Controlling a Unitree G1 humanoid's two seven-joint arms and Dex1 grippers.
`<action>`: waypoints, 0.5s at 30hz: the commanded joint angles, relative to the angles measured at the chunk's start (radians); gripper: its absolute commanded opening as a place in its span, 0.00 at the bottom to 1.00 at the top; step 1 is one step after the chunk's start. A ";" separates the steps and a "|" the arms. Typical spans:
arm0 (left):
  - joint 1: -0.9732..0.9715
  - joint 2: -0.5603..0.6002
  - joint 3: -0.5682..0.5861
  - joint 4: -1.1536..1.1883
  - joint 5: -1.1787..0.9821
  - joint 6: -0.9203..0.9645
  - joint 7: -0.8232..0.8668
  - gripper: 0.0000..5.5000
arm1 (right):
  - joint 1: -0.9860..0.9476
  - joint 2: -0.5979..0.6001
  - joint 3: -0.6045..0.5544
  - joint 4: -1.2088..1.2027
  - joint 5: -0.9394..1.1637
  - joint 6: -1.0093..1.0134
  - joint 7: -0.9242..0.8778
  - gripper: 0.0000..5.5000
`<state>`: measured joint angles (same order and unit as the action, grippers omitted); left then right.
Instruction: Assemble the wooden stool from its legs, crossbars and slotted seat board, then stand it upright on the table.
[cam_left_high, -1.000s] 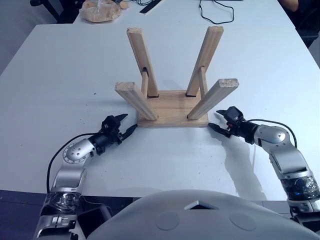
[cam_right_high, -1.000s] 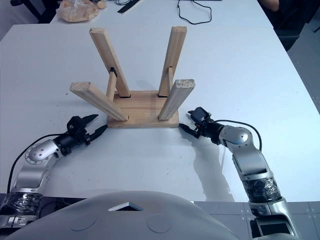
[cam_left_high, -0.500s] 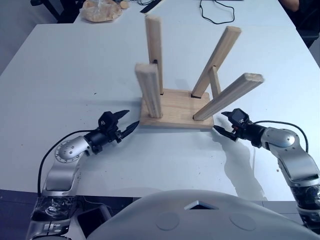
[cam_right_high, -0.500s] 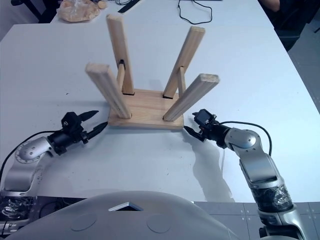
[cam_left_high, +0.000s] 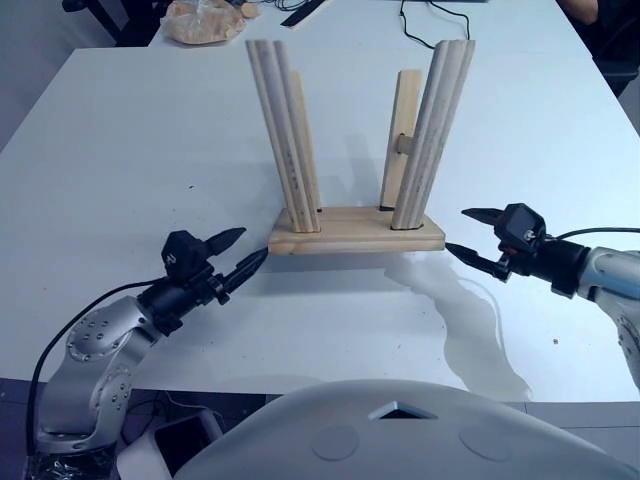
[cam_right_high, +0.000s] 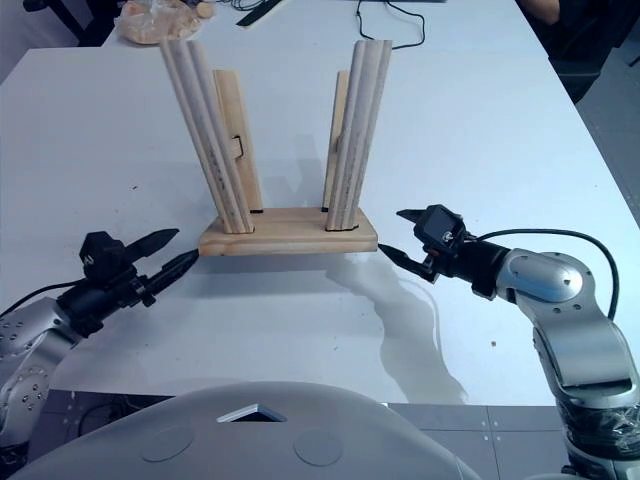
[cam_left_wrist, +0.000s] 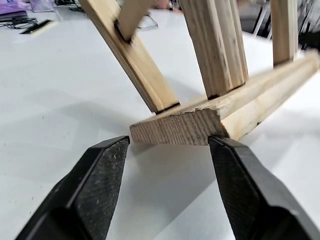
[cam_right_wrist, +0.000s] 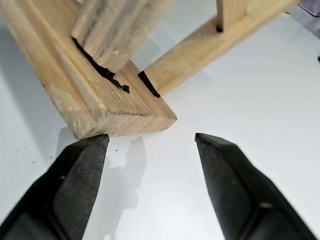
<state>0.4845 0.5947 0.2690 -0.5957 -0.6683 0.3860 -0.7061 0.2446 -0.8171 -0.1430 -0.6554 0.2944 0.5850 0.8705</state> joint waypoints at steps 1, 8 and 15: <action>-0.041 0.053 0.012 -0.127 -0.171 0.071 -0.060 0.54 | -0.012 -0.007 0.020 -0.057 0.105 -0.044 0.093 0.58; 0.070 0.154 0.020 -0.136 -0.141 0.094 -0.159 0.54 | 0.006 -0.048 -0.041 -0.109 0.154 -0.027 0.142 0.58; 0.051 0.181 0.095 -0.146 -0.232 0.137 -0.178 0.54 | 0.014 -0.100 -0.093 -0.136 0.222 -0.017 0.197 0.58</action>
<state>0.5846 0.7511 0.3736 -0.6721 -0.8038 0.5135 -0.8161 0.2620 -0.9198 -0.2699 -0.7053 0.3991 0.5882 1.0019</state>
